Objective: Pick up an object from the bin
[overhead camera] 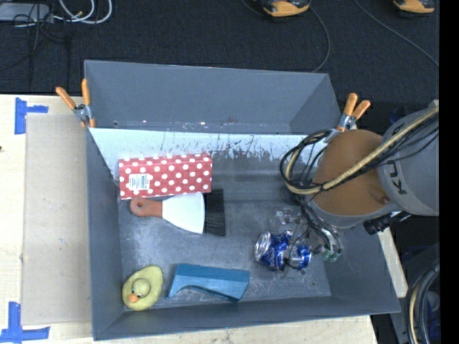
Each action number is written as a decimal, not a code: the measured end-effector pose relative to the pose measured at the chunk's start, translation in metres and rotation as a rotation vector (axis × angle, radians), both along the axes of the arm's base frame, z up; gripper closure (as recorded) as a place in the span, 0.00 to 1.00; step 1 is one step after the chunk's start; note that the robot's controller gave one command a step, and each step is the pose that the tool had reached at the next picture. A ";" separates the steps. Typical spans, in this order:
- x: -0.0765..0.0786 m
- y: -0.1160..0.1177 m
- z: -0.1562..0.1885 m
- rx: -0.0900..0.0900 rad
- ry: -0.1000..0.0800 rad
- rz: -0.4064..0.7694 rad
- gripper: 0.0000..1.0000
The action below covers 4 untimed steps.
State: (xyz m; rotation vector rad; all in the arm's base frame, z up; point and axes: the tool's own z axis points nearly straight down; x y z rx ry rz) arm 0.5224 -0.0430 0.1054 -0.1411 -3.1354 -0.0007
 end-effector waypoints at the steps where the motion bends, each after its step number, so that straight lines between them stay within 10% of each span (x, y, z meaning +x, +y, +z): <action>1: 0.002 0.004 0.053 0.001 0.007 -0.022 0.00; 2: 0.010 0.002 0.085 0.000 -0.005 -0.026 0.00; 3: 0.003 0.006 0.017 0.001 -0.001 0.174 0.00; 4: -0.021 -0.038 -0.030 0.002 -0.015 -0.217 1.00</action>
Offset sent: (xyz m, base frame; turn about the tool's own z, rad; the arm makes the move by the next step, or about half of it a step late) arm 0.0223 -0.0064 0.0395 0.0418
